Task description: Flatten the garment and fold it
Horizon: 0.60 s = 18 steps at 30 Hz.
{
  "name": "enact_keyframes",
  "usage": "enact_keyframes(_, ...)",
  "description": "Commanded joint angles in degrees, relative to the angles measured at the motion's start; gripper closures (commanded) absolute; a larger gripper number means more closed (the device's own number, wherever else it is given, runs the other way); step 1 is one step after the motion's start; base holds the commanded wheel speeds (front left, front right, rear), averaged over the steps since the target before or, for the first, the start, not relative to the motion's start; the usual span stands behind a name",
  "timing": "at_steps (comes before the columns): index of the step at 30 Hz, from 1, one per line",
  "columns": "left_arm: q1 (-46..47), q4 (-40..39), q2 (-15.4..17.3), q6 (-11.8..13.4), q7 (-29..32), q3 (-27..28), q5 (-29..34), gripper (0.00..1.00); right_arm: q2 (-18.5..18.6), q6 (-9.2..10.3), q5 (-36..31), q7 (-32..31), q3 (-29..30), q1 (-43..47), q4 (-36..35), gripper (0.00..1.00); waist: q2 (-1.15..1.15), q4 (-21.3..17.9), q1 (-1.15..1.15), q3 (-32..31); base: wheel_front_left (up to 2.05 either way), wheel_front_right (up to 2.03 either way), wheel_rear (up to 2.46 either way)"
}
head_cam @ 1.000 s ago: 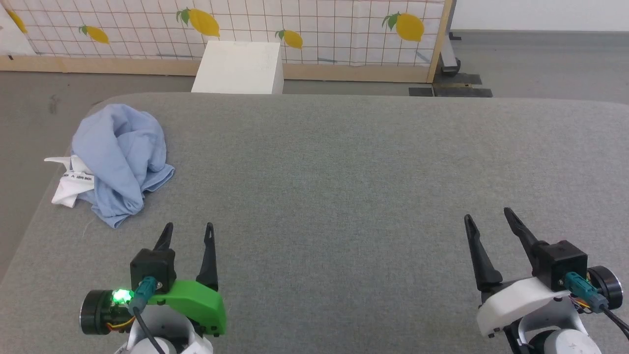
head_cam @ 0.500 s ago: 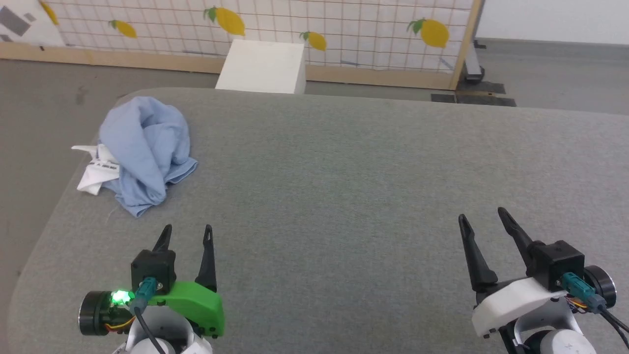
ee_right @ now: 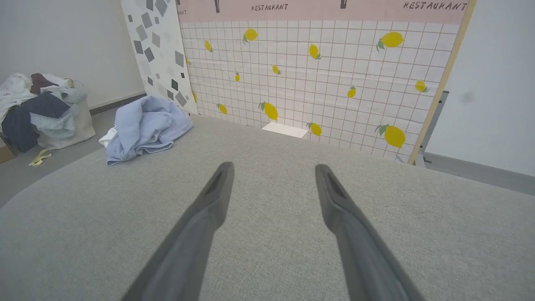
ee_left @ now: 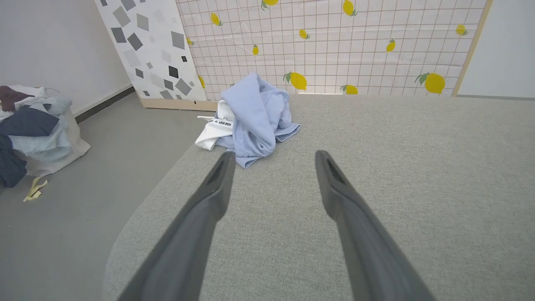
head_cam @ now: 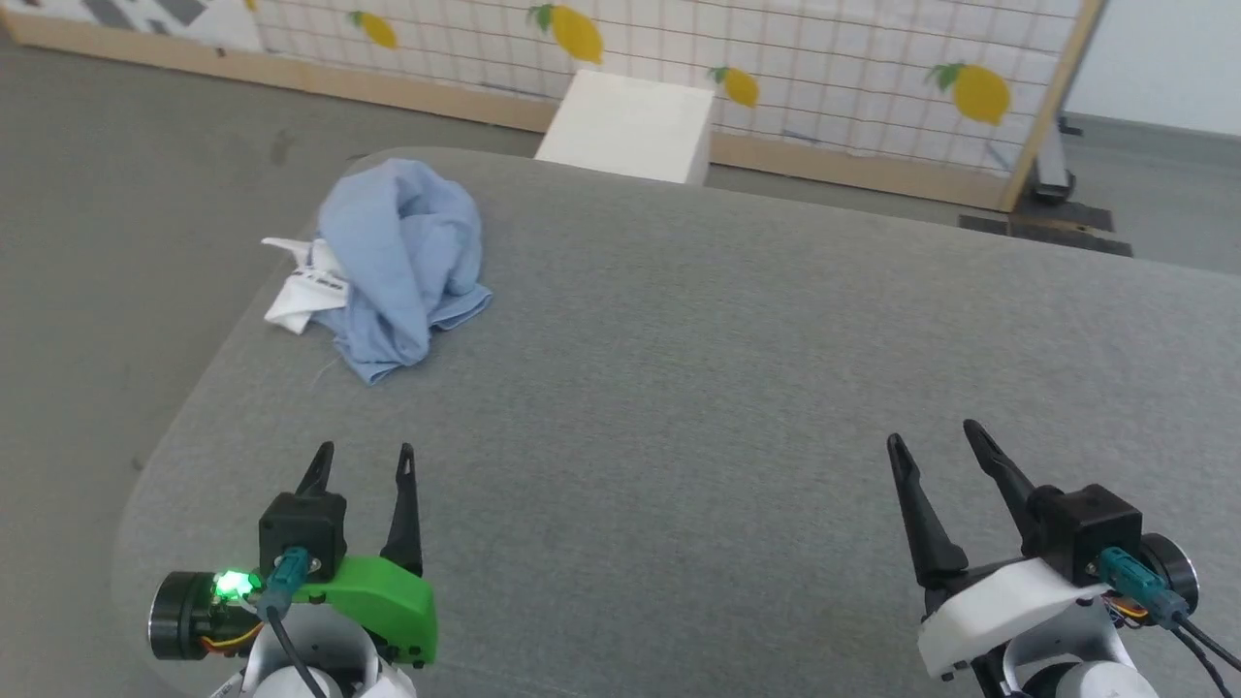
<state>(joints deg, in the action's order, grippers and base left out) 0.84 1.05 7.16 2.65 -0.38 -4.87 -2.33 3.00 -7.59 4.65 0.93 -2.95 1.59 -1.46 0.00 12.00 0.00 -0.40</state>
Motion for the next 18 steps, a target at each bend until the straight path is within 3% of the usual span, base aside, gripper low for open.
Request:
enact_keyframes(1, 0.71, 0.11, 0.49, 0.43, -0.51, -0.28, 0.42, 0.00, -0.10, 0.09, 0.68, -0.12, -0.18, 0.95, -0.58, 0.00, 0.00, 2.92, 0.00, 0.14, 0.00, 0.00, 0.00)
enact_keyframes(18, 1.03, 0.92, 1.88, 1.40, -0.85, -2.13, 0.46, 0.00, -0.12, 0.10, 2.89, 0.41, -1.03, 2.04, -0.66, 0.00, 0.00, 9.99, 0.00, -0.77, 0.00, 0.00, 0.00)
